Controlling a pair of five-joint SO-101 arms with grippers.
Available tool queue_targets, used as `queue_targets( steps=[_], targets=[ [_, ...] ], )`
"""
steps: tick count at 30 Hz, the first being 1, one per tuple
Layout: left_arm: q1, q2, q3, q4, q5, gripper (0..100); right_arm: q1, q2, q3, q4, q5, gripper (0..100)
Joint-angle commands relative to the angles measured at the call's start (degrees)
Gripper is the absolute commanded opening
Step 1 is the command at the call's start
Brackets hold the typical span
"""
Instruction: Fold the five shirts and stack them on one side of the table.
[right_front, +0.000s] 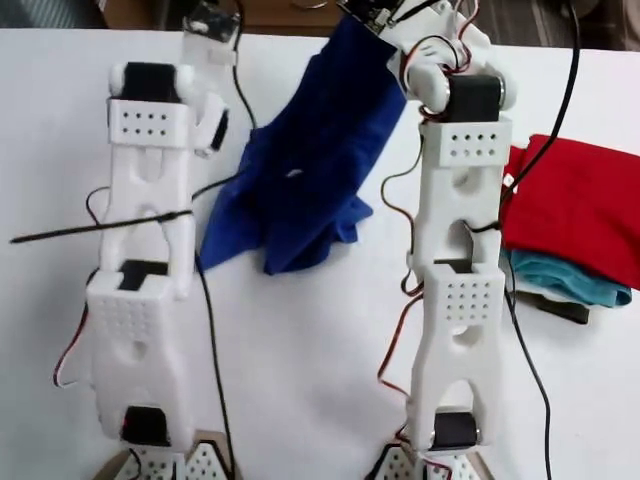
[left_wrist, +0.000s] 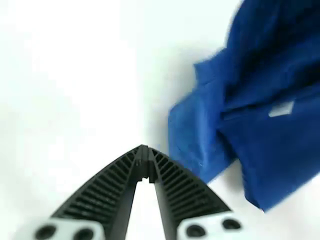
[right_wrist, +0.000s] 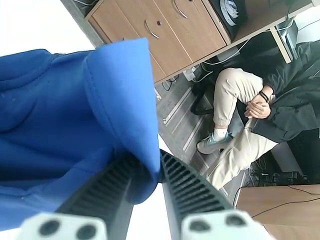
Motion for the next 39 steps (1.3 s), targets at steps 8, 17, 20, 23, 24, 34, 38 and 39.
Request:
queue_targets(
  steps=[8,17,20,23,24,34,38,39],
  targets=[
    [12.1,3.5,8.9,-0.5,-4.1,16,0.2,-0.5,-0.2,-1.1,0.4,2.0],
    [8.3,10.5,8.8,-9.5,-6.2,16,0.8,-0.5,-0.5,-1.1,0.4,2.0],
    [8.0,11.0,8.8,-13.5,-7.3,16,1.8,-0.5,-0.4,-1.1,0.4,2.0],
    [8.4,11.5,8.8,-15.8,-8.4,16,2.6,-0.5,-0.5,-1.1,0.4,2.0],
    [8.4,11.5,9.1,-16.0,-8.7,16,2.8,-0.5,-0.5,-1.1,0.4,2.0],
    [8.6,13.7,8.9,-15.8,-8.6,11,2.9,-0.5,-0.5,-1.2,0.4,2.0],
    [9.1,17.1,8.8,-15.9,-8.4,2,2.8,-0.5,-0.5,-1.2,0.4,2.0],
    [9.1,17.5,8.8,-15.9,-8.4,3,2.9,-0.5,-0.5,-1.2,0.4,2.0]
  ],
)
